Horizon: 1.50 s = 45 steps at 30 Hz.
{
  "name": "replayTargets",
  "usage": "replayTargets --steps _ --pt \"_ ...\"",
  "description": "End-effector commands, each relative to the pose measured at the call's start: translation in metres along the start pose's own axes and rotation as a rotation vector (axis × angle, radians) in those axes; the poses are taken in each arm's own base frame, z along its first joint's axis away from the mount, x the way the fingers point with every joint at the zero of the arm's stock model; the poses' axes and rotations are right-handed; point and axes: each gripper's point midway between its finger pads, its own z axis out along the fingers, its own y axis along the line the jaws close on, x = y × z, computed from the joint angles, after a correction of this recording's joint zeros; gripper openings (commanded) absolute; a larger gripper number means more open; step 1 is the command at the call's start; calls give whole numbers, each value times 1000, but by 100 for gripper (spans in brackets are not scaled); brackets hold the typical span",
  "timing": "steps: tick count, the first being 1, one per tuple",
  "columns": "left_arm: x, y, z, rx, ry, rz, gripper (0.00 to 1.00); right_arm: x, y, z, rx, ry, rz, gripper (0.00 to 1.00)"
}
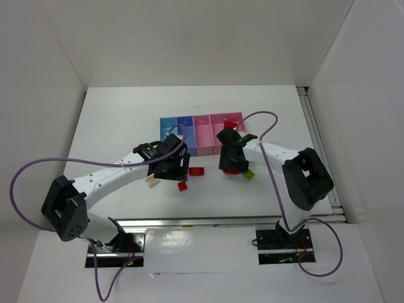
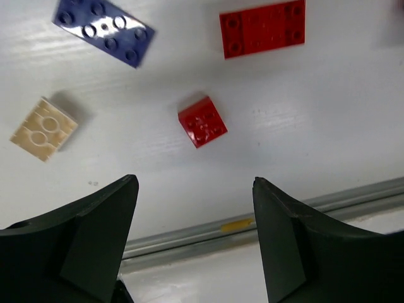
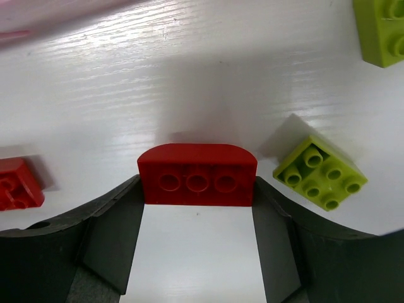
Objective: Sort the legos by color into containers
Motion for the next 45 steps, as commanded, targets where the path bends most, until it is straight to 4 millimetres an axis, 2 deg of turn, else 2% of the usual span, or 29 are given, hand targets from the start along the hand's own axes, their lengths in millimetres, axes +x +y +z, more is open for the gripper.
replayTargets --steps 1,2,4,6,9,12,13,15,16,18,19,20,22,24,26,29,31,32,33,35,36,37,38,39,41,42,43,44,45 --pt "23 -14 4 54 85 -62 84 -20 -2 -32 -20 -84 20 57" --pt "32 -19 6 73 122 -68 84 -31 1 -41 -29 -114 28 57" --pt "34 -30 10 102 134 -71 85 -41 0 -56 -22 -140 12 57" --pt "41 -36 16 109 163 -70 89 -63 4 -73 -20 -200 27 57" --pt "49 -35 27 77 189 -81 99 -93 6 -91 -40 -262 38 57" --pt "51 -29 41 19 198 -90 99 -132 9 -95 -61 -333 77 57" --pt "57 -27 49 -5 225 -100 97 -139 6 -85 -45 -317 77 58" --pt "56 -27 57 -21 227 -113 92 -161 10 -81 -56 -357 76 59" --pt "58 -28 66 -28 235 -112 90 -176 12 -71 -58 -363 97 59" --pt "52 -34 71 -24 229 -123 88 -188 15 -58 -60 -350 83 59" --pt "52 -29 76 -46 231 -141 86 -201 18 -58 -63 -369 81 59" --pt "48 -31 75 -39 223 -143 86 -201 21 -41 -47 -343 73 59" --pt "47 -26 80 -62 222 -157 86 -211 29 -35 -55 -346 50 59" --pt "47 -24 85 -56 210 -168 86 -205 31 -17 -42 -308 38 67" --pt "45 -21 85 -59 209 -176 85 -206 34 -15 -50 -303 37 81" --pt "47 -20 87 -60 210 -176 78 -206 34 -15 -50 -303 37 88" --pt "45 -21 88 -54 203 -177 73 -207 33 -23 -57 -315 40 89" --pt "45 -21 88 -54 203 -177 69 -211 33 -34 -69 -335 46 89" --pt "45 -21 88 -54 203 -177 62 -213 33 -41 -77 -348 49 89" --pt "44 -22 86 -47 197 -168 51 -211 24 -48 -52 -358 53 89" --pt "41 -21 84 -49 183 -168 47 -215 20 -65 -48 -389 63 89" --pt "38 -22 81 -49 184 -155 44 -211 14 -69 -33 -389 63 89" --pt "30 -22 76 -53 155 -156 38 -208 9 -72 -24 -392 64 89" --pt "20 -27 65 -35 135 -143 34 -209 0 -87 -21 -413 80 89" --pt "4 -30 51 -38 78 -98 27 -198 -15 -91 5 -400 84 90" --pt "-1 -35 41 -23 67 -79 26 -201 -31 -105 18 -426 113 90" --pt "-21 -49 29 30 24 -63 25 -188 -41 -102 48 -404 115 90" --pt "-31 -57 22 63 6 -51 21 -193 -49 -112 44 -427 148 90" --pt "-42 -68 14 105 -14 -39 20 -179 -60 -107 67 -398 146 90"
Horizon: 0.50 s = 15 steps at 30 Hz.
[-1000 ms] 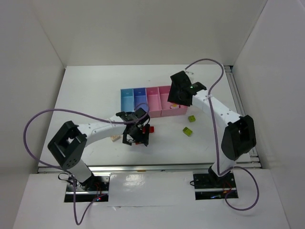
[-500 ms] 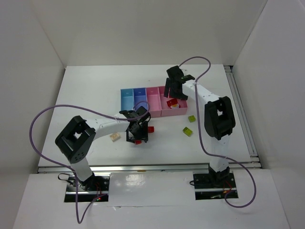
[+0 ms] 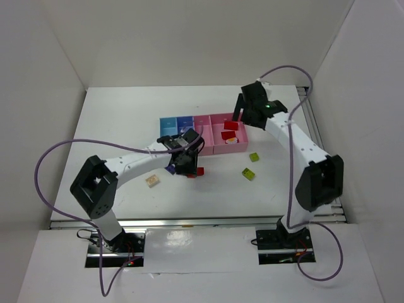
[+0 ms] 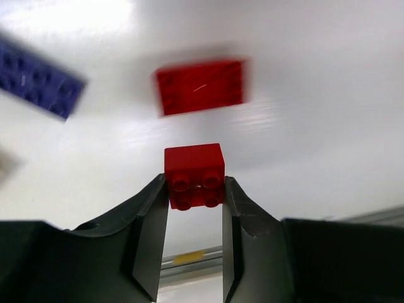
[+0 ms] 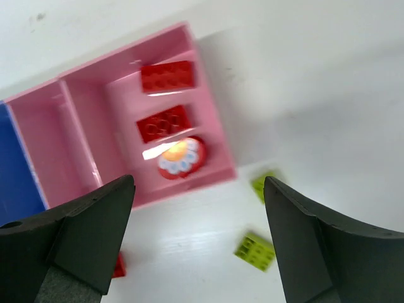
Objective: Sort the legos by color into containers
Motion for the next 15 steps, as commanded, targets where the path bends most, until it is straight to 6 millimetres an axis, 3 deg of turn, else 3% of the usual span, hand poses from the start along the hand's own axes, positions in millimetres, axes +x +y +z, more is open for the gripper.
replayTargets --steps 1,2,3,4,5,6,7,8,9,10,11,12,13,14,15 --pt "-52 -44 -55 167 -148 69 20 -2 -55 -30 99 -28 53 90" --pt "-75 -63 -72 236 -182 73 17 2 -61 -34 92 -20 72 90" --pt "-80 -72 -60 235 -164 76 17 15 -71 -34 111 1 70 90" --pt "-93 -77 -58 237 -178 82 17 15 -78 -44 102 -7 82 90" --pt "-117 -97 -72 286 -230 108 12 19 -85 -47 116 -2 101 90" --pt "-126 -103 -51 274 -209 115 12 29 -90 -47 124 13 96 90" --pt "-136 -111 -49 283 -222 114 12 36 -96 -55 131 24 101 90" --pt "-154 -128 -61 328 -264 126 12 41 -99 -58 137 34 107 91" --pt "-164 -130 -56 332 -267 116 12 49 -108 -58 163 48 107 91" --pt "-168 -130 -30 318 -234 109 12 51 -111 -64 161 42 118 91" --pt "-173 -137 -24 330 -233 111 12 56 -114 -68 165 50 115 91" --pt "-191 -144 -29 357 -266 101 15 60 -115 -71 159 58 114 91" --pt "-195 -148 -22 358 -267 101 19 68 -119 -71 157 76 119 92" --pt "-199 -146 0 341 -254 102 23 64 -114 -77 109 41 137 92" --pt "-209 -151 -1 345 -283 108 30 68 -108 -79 61 49 144 92"
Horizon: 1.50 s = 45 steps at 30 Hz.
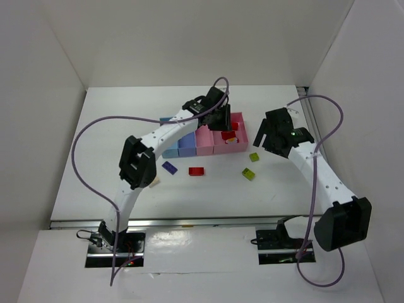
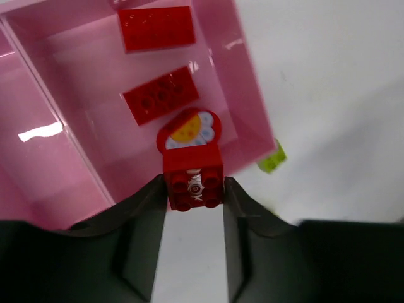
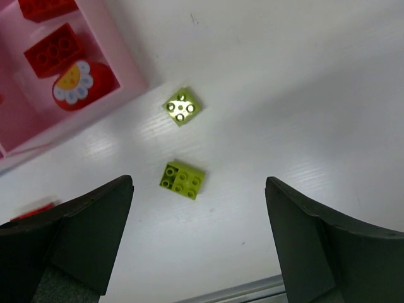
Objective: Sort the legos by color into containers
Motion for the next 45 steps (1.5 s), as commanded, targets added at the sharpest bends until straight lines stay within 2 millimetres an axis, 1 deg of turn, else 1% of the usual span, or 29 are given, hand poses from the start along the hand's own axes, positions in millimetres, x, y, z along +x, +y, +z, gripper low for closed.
replayTargets --steps 1,2,5,6,7,9,10,11,12,14,15,16,17,18,19,20,21,22,23,24,25,26,27,29,33,35,39,42,45 --pt "-10 4 23 10 -1 26 55 14 0 -15 -89 1 36 92" --pt "-15 8 28 6 -8 19 66 15 1 -20 -116 -9 43 93" --pt "-25 4 29 34 -17 13 86 28 6 -20 -157 21 21 94" --pt "-30 1 21 43 -31 14 86 26 9 -20 -172 17 23 94" --pt "-34 -3 9 51 -44 25 86 38 16 -19 -218 47 -34 94" --pt "-40 -7 -11 62 -64 39 86 41 39 -26 -317 25 -95 94" --pt "-37 -1 -16 38 -63 37 84 45 50 -28 -352 30 -126 94" --pt "-50 -9 -48 54 -115 53 82 59 66 -30 -390 51 -191 94" --pt "-53 -8 -63 46 -134 53 79 65 80 -31 -421 51 -221 94" --pt "-43 13 -81 -36 -148 65 75 73 102 -35 -444 46 -271 95" --pt "-55 15 -119 -41 -214 57 73 91 123 -36 -477 73 -322 95" --pt "-34 36 -118 -104 -181 56 72 96 134 -38 -500 75 -355 95" --pt "-31 51 -129 -135 -189 43 70 101 146 -39 -523 70 -389 95" --pt "-29 52 -158 -130 -222 32 70 116 169 -44 -584 66 -452 95" --pt "-3 79 -154 -188 -165 11 69 124 178 -46 -607 62 -505 95" --pt "7 91 -161 -212 -158 -16 69 127 188 -47 -619 35 -585 95" --pt "19 109 -169 -249 -135 -51 69 148 195 -40 -618 65 -671 95" --pt "42 126 -179 -278 -105 -74 69 154 199 -37 -624 55 -766 94" --pt "54 137 -183 -295 -85 -111 69 154 210 -38 -637 42 -805 94" --pt "63 153 -188 -321 -69 -153 70 167 214 -27 -618 63 -866 94" --pt "88 166 -193 -350 -23 -188 70 167 214 -19 -594 58 -925 94" --pt "99 175 -196 -369 -6 -210 70 167 222 -20 -595 47 -955 94" --pt "109 182 -197 -387 10 -230 71 173 223 -6 -563 61 -987 94" --pt "137 193 -200 -419 57 -261 75 173 227 1 -549 56 -1041 94" --pt "165 202 -201 -430 91 -320 76 182 229 24 -519 84 -1095 94" --pt "179 203 -201 -429 118 -330 76 175 235 31 -504 69 -1079 94" --pt "196 210 -200 -461 146 -344 76 173 241 45 -510 61 -1053 89" --pt "195 209 -201 -457 136 -353 76 178 239 56 -503 81 -1053 86" --pt "198 210 -201 -463 141 -363 75 183 246 60 -528 85 -1059 75"
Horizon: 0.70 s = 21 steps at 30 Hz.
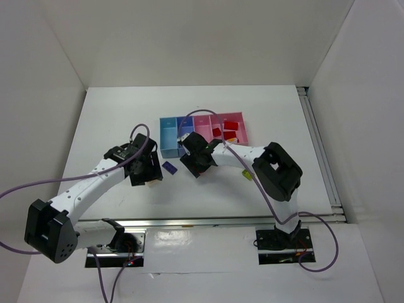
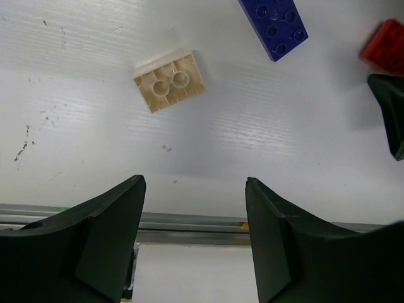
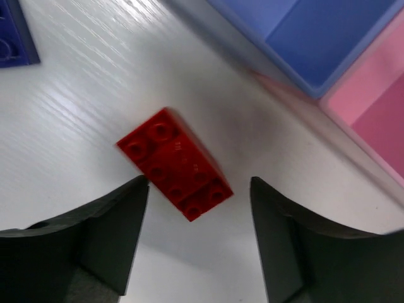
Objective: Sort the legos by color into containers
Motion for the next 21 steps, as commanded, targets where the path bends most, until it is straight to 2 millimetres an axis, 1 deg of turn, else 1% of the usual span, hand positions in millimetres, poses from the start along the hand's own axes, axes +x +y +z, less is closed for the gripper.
replayTargets --steps 1,2,3,4,5,6,7,8,9,10,11,12,13,14,15,16,17,18,19,20,21 --pt "2 -1 -3 11 -7 -29 75 -27 4 4 -16 -78 -11 70" --pt "2 -1 -3 11 -7 -29 75 -31 8 2 -21 -90 -17 69" --pt "2 -1 -3 11 -7 -20 75 -28 12 6 -37 -77 -9 69" --pt "0 1 -3 7 -9 -28 75 -33 12 4 -38 -88 -8 69" --pt "0 1 -3 7 -9 -19 75 -30 14 7 -47 -79 -9 69" --pt "-4 1 -4 10 -18 -21 75 -30 19 7 -52 -80 -19 69" --pt "-6 3 -4 6 -20 -30 75 -30 19 7 -53 -80 -10 68" --pt "-10 1 -7 15 -30 -17 75 -30 19 7 -53 -80 -10 64" --pt "-12 0 -6 13 -28 -1 75 -30 17 7 -39 -80 0 55" --pt "-13 4 -3 -6 -27 -8 75 -30 20 6 -34 -81 3 48" --pt "-16 2 -5 -1 -34 1 75 -31 17 4 -18 -72 2 40" --pt "-17 5 -1 -17 -24 -9 75 -30 21 1 -13 -66 3 35" --pt "-19 4 -1 -16 -25 4 75 -35 19 -4 -3 -74 14 30" --pt "-23 4 1 -23 -22 6 77 -35 20 -14 2 -75 5 30" --pt "-22 5 3 -30 -14 7 80 -35 23 -21 6 -77 9 30" --pt "-26 4 1 -39 -17 21 84 -37 20 -28 18 -86 30 30" --pt "-25 5 3 -47 -7 33 86 -33 17 -34 28 -83 44 30" --pt "-28 3 4 -46 -8 44 88 -39 13 -53 33 -109 67 30" --pt "-27 7 7 -71 9 59 89 -37 8 -61 57 -116 102 30" --pt "-31 7 7 -79 0 70 92 -40 -2 -80 70 -145 138 30" --pt "-30 7 9 -84 8 82 93 -41 -10 -89 83 -157 173 30"
